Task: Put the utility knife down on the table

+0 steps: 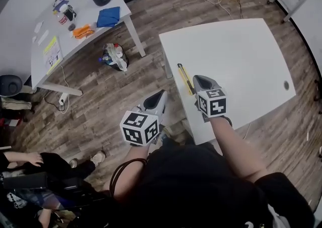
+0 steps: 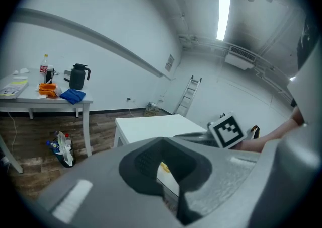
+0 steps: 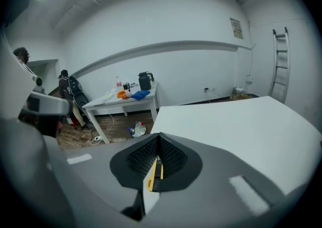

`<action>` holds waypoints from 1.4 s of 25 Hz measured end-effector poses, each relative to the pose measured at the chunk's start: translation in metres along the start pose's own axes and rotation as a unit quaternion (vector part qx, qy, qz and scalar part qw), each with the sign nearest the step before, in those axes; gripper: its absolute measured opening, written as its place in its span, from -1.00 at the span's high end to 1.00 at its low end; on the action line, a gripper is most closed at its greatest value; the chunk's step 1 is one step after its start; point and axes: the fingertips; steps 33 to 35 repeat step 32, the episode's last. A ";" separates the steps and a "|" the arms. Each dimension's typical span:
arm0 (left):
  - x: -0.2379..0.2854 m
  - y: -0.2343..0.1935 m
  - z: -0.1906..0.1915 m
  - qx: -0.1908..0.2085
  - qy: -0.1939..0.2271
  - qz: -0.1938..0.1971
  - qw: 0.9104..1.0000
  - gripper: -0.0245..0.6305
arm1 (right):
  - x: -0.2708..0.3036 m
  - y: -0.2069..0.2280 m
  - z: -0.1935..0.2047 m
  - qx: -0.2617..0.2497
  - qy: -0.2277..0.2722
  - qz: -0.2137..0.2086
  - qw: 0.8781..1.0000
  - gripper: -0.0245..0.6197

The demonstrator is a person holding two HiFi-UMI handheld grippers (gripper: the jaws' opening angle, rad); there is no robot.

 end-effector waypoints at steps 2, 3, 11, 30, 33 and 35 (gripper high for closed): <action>0.010 0.005 -0.001 0.002 -0.003 0.001 1.000 0.93 | -0.027 -0.004 -0.013 -0.006 0.026 -0.018 0.999 0.86; 0.015 0.006 -0.002 0.003 -0.004 0.001 1.000 0.93 | -0.041 -0.006 -0.019 -0.008 0.037 -0.028 0.999 0.86; 0.032 0.018 -0.016 0.012 0.000 -0.006 1.000 0.93 | -0.115 -0.001 -0.042 -0.017 0.089 -0.049 0.995 0.86; 0.015 0.025 -0.021 0.013 0.009 -0.025 1.000 0.93 | -0.121 -0.005 -0.038 -0.022 0.086 -0.069 0.994 0.86; 0.015 0.026 -0.020 0.013 0.008 -0.024 1.000 0.93 | -0.121 -0.006 -0.036 -0.023 0.086 -0.069 0.994 0.86; 0.015 0.026 -0.020 0.013 0.008 -0.024 1.000 0.93 | -0.121 -0.006 -0.036 -0.023 0.086 -0.069 0.994 0.86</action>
Point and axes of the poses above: the fingertips, and each gripper's own axes: x forward along the fingers, y to its right, z out of its underside, and after that the axes turned 5 degrees about x, right-handed
